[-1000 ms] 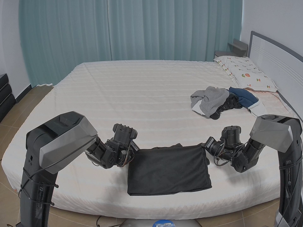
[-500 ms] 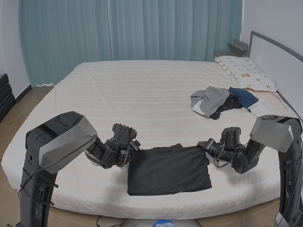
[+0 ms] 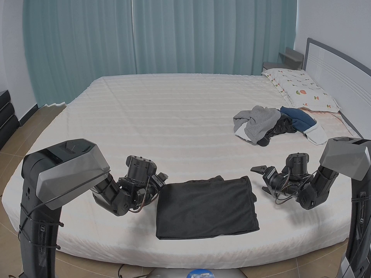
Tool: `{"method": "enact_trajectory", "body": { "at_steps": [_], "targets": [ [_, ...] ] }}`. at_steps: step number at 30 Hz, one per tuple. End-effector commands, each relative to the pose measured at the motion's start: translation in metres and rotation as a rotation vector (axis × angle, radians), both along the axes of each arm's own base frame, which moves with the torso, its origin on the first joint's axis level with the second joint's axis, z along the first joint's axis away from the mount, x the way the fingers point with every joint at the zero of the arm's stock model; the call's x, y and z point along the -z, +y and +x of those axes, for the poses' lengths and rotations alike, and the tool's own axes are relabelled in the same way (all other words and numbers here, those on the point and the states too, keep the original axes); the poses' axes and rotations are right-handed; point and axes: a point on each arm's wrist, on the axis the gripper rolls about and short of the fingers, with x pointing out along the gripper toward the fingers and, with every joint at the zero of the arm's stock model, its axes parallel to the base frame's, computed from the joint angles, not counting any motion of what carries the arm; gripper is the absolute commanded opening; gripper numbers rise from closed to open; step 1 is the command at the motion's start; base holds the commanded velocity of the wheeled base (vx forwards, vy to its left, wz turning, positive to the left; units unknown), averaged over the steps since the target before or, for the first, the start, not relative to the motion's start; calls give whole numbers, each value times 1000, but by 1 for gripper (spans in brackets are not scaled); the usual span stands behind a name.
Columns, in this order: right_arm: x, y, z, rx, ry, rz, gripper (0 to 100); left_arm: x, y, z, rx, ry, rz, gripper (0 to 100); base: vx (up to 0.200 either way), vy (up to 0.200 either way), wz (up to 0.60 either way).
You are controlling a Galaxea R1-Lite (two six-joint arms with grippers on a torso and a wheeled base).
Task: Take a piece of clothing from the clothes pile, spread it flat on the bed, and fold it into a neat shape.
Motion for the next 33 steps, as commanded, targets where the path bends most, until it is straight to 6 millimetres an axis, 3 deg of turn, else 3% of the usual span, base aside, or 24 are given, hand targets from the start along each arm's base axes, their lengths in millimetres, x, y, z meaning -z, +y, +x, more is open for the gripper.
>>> {"method": "enact_trajectory", "body": {
  "at_steps": [1,13,29,30,33],
  "targets": [
    [-2,-4,0,9,2,15,100,-3,1,-3,7,2,-3,100,0,0,0],
    [3,-1,-1,-3,13,12,100,0,-1,-9,169,23,-3,100,0,0,0],
    [6,0,-2,-9,19,1,100,4,-15,-15,233,-21,18,100,0,0,0],
    [6,0,-2,-10,18,0,100,5,-15,-15,234,-20,20,0,0,0,0],
    [6,0,-2,-9,19,1,100,6,-15,-15,233,-18,22,0,0,0,0]
  ]
}}
